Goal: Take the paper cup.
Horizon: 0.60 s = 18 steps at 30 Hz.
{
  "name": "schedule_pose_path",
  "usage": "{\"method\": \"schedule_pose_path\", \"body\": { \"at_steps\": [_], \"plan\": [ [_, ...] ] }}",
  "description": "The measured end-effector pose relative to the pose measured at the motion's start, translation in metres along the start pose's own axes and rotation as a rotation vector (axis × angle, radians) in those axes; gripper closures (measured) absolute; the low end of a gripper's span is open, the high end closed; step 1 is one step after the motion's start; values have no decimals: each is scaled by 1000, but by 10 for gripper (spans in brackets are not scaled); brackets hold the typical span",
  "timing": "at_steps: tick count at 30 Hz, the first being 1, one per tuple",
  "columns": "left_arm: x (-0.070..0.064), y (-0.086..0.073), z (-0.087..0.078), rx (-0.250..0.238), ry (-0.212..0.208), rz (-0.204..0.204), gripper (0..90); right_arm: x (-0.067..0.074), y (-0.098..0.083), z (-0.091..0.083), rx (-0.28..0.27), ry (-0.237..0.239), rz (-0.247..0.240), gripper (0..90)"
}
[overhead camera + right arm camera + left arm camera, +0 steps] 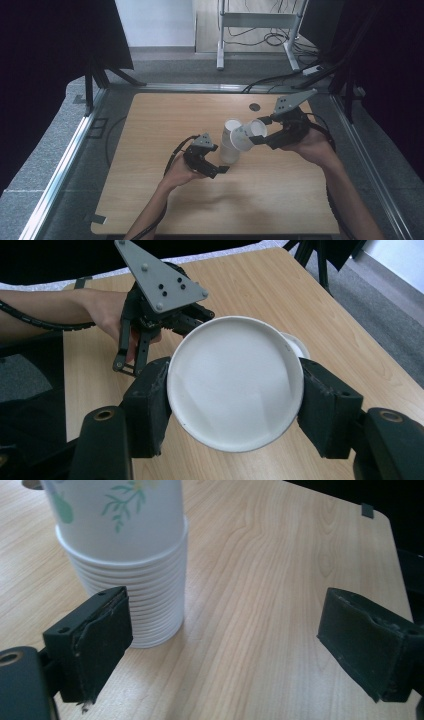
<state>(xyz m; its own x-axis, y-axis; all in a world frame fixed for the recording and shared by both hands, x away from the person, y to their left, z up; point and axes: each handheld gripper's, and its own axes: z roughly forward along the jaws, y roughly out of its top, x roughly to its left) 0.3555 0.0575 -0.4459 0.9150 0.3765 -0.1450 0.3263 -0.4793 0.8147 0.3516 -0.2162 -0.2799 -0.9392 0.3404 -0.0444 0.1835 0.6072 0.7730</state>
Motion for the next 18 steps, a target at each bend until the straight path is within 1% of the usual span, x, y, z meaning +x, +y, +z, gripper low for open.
{"method": "schedule_pose_path", "body": {
  "at_steps": [1,3,9,11,12,13,15,17,18],
  "plan": [
    [0,0,0,0,0,0,76,0,0,0,0,0,0,358],
    [-4,0,-1,-5,-21,20,81,2,-7,2,-13,8,1,358],
    [-12,1,-1,-4,-46,61,88,4,-23,5,-42,25,1,358],
    [-13,1,-1,-4,-48,64,88,4,-25,6,-46,29,3,358],
    [-14,1,-1,-7,-52,71,88,6,-31,7,-56,35,5,358],
    [-14,1,-1,-7,-52,71,89,6,-31,7,-56,35,5,358],
    [-15,0,-2,-12,-62,78,89,7,-38,8,-69,44,7,358],
    [-16,0,-2,-12,-67,79,89,8,-44,10,-77,52,15,358],
    [-16,0,-2,-12,-67,79,97,8,-44,10,-77,52,15,358]
  ]
}}
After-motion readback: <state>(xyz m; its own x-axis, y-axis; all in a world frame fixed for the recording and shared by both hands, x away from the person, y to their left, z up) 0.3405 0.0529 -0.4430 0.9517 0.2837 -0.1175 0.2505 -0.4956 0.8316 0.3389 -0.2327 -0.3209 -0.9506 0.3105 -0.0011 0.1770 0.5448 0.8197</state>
